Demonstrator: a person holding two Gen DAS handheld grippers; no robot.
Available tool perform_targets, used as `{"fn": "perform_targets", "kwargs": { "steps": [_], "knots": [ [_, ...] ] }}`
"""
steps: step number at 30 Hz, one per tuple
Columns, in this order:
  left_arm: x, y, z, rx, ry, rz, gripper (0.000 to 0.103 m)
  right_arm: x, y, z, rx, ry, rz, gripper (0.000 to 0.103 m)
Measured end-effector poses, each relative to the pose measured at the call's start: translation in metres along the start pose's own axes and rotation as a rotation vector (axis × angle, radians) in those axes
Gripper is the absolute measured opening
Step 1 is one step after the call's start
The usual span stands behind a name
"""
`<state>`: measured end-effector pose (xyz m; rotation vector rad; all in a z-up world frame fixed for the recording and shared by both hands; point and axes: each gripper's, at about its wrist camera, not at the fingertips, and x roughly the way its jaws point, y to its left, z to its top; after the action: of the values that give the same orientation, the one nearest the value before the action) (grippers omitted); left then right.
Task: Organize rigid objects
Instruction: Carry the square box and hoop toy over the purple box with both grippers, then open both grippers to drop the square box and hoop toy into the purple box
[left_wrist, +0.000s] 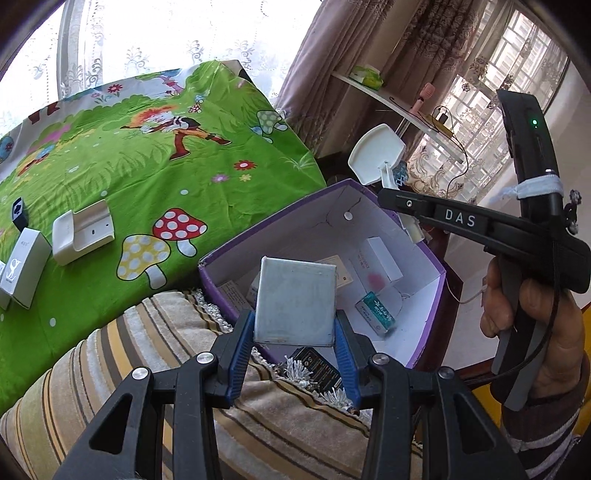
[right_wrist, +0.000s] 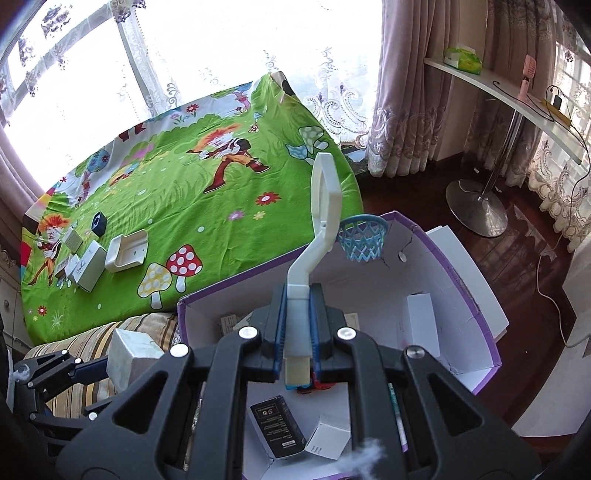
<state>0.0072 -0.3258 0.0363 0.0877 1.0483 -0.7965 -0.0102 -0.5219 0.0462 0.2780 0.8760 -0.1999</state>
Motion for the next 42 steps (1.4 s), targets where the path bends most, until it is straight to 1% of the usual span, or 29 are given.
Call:
{"fn": "perform_targets", "kwargs": {
  "steps": [8,10,11,12,14,22,30,31,32,33,34,35,42],
  "knots": [
    [0.018,-0.016,0.007,0.009,0.035,-0.047,0.043,-0.002,-0.01,0.002,0.006,-0.008,-0.008,0.015],
    [0.025,-0.017,0.01,-0.003,0.052,-0.074,0.044,-0.002,-0.011,0.002,0.009,-0.01,-0.005,0.015],
    [0.029,-0.016,0.012,-0.012,0.066,-0.085,0.046,-0.002,-0.011,0.002,0.011,-0.011,-0.003,0.015],
    [0.034,-0.016,0.013,-0.021,0.08,-0.09,0.051,-0.003,-0.011,0.002,0.012,-0.011,-0.004,0.015],
    [0.038,-0.013,0.013,-0.044,0.088,-0.08,0.053,-0.003,-0.012,0.001,0.012,-0.011,-0.002,0.015],
    [0.03,-0.001,0.009,-0.095,0.071,-0.097,0.055,-0.004,-0.014,0.0,0.013,-0.009,-0.005,0.015],
    [0.013,0.018,0.005,-0.141,0.024,-0.071,0.055,0.003,-0.011,0.013,0.003,-0.011,-0.017,0.015],
    [0.011,0.02,0.005,-0.145,0.02,-0.068,0.055,0.005,-0.011,0.015,0.005,-0.008,-0.023,0.018],
    [0.01,0.021,0.004,-0.146,0.015,-0.065,0.055,0.006,-0.011,0.016,0.006,-0.005,-0.029,0.025],
    [0.008,0.023,0.004,-0.148,0.013,-0.065,0.055,0.007,-0.011,0.018,0.011,-0.005,-0.034,0.029],
    [0.008,0.024,0.003,-0.151,0.012,-0.067,0.055,0.008,-0.011,0.018,0.014,-0.007,-0.034,0.039],
    [0.007,0.025,0.003,-0.154,0.01,-0.067,0.055,0.007,-0.01,0.018,0.013,-0.009,-0.03,0.046],
    [0.001,0.03,0.003,-0.164,-0.005,-0.059,0.055,0.006,0.002,0.014,-0.015,0.012,-0.021,0.052]
  ]
}}
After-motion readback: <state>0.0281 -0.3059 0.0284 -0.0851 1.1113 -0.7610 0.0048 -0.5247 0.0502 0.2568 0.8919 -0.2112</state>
